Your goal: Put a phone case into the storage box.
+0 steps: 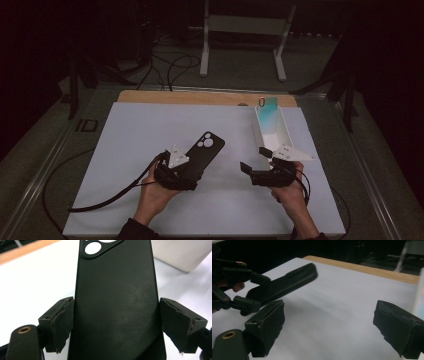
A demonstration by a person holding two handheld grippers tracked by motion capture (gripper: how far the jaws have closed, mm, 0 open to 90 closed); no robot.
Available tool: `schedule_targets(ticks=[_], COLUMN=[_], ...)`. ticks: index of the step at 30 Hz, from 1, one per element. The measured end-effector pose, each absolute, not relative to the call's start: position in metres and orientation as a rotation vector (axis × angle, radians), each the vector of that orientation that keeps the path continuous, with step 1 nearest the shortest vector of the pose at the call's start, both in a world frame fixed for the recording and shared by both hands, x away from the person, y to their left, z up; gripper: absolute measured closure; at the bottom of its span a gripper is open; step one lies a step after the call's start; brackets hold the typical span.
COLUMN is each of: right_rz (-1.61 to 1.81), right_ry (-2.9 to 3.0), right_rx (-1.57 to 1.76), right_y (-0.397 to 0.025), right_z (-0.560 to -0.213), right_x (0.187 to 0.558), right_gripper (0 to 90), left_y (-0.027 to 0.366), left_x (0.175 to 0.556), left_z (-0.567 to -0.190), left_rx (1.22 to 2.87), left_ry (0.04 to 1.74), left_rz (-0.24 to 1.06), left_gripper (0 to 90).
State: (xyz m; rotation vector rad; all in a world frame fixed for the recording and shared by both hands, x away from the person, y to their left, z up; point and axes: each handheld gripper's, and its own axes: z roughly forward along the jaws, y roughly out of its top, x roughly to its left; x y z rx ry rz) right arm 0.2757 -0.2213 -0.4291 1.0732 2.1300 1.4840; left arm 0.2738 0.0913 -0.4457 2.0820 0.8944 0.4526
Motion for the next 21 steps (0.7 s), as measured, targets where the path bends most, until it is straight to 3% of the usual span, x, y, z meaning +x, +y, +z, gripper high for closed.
schedule_targets(ticks=[14, 21], right_rz=[1.559, 1.621], right_ry=[2.241, 2.276], right_rx=[1.025, 1.079], right_y=[-0.173, -0.158], right_z=[-0.404, -0.402], right_x=[0.291, 0.301], right_gripper=[10.6, 18.4], left_y=[0.084, 0.085], left_x=[0.264, 0.259], left_z=[-0.426, -0.422], left_rx=[2.032, 2.005], left_ry=[0.746, 0.693], left_rz=[0.536, 0.558], left_gripper=[16.3, 16.0])
